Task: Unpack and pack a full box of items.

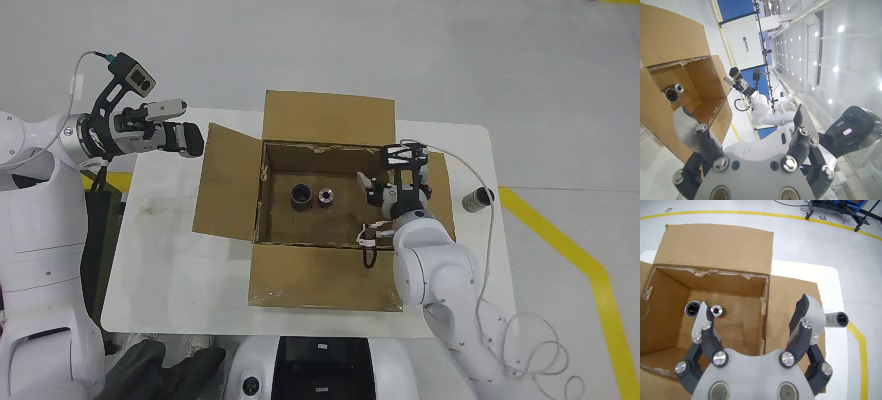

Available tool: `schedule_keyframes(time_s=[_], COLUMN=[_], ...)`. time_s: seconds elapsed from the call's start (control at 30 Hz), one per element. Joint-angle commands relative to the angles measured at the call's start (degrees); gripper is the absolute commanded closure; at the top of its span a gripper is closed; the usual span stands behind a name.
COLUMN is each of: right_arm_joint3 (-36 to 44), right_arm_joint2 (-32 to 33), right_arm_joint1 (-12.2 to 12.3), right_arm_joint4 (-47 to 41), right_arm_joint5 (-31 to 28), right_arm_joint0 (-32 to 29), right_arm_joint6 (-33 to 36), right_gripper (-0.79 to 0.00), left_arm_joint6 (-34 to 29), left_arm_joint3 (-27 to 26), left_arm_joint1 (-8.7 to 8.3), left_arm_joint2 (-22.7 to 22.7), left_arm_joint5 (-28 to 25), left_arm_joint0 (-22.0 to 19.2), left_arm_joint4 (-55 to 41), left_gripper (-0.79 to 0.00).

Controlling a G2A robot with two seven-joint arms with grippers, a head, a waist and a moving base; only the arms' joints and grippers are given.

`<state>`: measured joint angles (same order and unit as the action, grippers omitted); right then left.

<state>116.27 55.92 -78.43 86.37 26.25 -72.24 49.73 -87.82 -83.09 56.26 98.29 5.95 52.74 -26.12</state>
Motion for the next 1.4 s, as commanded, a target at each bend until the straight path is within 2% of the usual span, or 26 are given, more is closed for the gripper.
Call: schedule_keyframes(time_s=[0.0,0.5,0.8,0.9,1.07,1.3,1.37], right_arm_joint3=[-0.3,-5.8,-11.4,-13.5,-16.7,-17.7,-17.8], right_arm_joint2=[-1.4,-5.3,-6.7,-7.3,-5.6,-4.3,-4.0], right_arm_joint1=[-0.3,-2.3,-3.5,-3.9,-4.2,-4.3,-4.2], right_arm_joint4=[0.0,-4.6,-6.2,-7.9,-12.0,-13.3,-13.3], right_arm_joint5=[-0.8,-9.4,-11.8,-14.2,-17.2,-20.2,-21.0], right_arm_joint0=[0.3,5.4,9.1,10.4,13.0,13.8,13.9], right_arm_joint6=[0.0,3.4,5.8,7.7,9.9,12.7,13.4], right_gripper=[-0.785,-0.785,-0.785,-0.785,-0.785,-0.785,-0.751], left_arm_joint6=[0.0,0.0,0.0,0.0,0.0,0.0,0.0], left_arm_joint3=[0.0,0.0,0.0,0.0,0.0,0.0,0.0], left_arm_joint1=[0.00,0.00,0.00,0.00,0.00,0.00,0.00], left_arm_joint2=[0.0,0.0,0.0,0.0,0.0,0.0,0.0], left_arm_joint5=[0.0,0.0,0.0,0.0,0.0,0.0,0.0], left_arm_joint0=[0.0,0.0,0.0,0.0,0.0,0.0,0.0], left_arm_joint4=[0.0,0.0,0.0,0.0,0.0,0.0,0.0], left_gripper=[-0.785,-0.785,-0.785,-0.785,-0.785,-0.785,-0.785])
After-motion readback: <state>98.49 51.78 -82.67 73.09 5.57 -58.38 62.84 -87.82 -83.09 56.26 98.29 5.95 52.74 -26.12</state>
